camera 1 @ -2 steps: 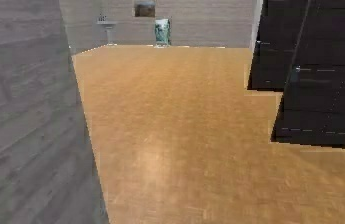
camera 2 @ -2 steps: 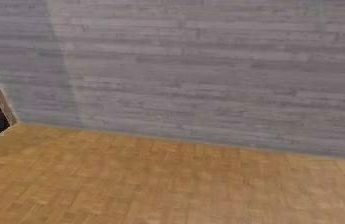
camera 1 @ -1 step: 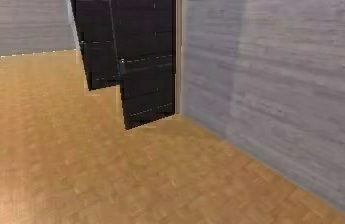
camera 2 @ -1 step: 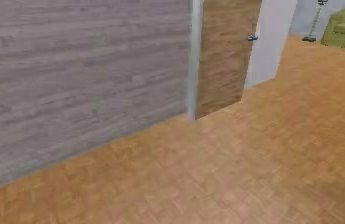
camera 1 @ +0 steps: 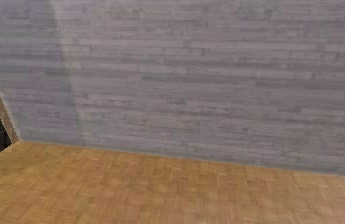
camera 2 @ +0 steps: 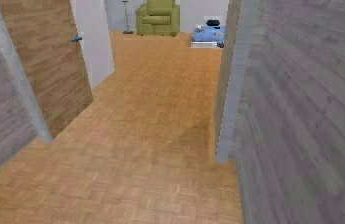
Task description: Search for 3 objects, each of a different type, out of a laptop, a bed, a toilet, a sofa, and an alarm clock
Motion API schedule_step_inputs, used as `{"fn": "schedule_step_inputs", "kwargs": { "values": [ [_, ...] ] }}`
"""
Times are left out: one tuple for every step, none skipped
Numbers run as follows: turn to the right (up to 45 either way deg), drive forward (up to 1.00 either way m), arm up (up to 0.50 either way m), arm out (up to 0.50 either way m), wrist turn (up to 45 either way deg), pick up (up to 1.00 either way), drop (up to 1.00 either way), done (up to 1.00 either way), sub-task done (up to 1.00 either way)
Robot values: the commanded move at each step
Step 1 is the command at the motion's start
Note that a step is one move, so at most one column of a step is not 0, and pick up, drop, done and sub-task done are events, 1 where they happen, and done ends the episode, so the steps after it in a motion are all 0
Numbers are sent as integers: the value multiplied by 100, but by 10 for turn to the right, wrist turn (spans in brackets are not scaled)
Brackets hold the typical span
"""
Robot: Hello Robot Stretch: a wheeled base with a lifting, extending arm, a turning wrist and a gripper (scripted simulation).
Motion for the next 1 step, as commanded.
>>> {"fn": "schedule_step_inputs", "kwargs": {
  "values": [
    [30,0,0,0,0,0,0,0,0]
  ]
}}
